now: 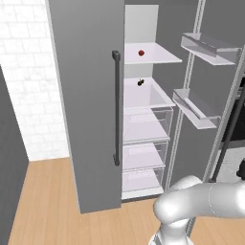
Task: Take the strawberry from the fridge and place it on top of the pancake, located on the dining counter.
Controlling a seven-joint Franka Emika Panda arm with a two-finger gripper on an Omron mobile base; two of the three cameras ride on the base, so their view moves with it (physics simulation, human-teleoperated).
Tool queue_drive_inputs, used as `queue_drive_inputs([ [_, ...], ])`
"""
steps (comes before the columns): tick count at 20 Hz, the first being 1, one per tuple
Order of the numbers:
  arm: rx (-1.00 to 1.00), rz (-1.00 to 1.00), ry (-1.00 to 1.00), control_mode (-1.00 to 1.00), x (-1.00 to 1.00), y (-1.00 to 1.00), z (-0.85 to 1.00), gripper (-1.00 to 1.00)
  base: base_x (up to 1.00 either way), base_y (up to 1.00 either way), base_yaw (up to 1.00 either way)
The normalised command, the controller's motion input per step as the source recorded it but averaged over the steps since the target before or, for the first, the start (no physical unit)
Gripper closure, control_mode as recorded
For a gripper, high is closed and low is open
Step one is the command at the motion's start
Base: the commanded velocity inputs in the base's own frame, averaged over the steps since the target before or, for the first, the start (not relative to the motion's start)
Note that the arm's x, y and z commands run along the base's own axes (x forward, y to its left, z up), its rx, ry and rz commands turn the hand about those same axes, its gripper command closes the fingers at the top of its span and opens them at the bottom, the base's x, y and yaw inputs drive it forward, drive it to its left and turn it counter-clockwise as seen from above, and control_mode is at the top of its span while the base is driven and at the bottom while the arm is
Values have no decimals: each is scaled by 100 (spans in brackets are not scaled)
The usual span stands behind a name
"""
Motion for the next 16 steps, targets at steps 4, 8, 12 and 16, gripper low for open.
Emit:
queue_drive_inputs([
  [4,12,1,2,-100,-100,7,51,-100,0,0,0],
  [8,5,0,33,-100,-100,23,97,-100,0,0,0],
  [12,0,0,72,-100,-96,31,100,-100,0,0,0],
  [16,-1,7,70,-100,-89,39,100,-100,0,0,0],
])
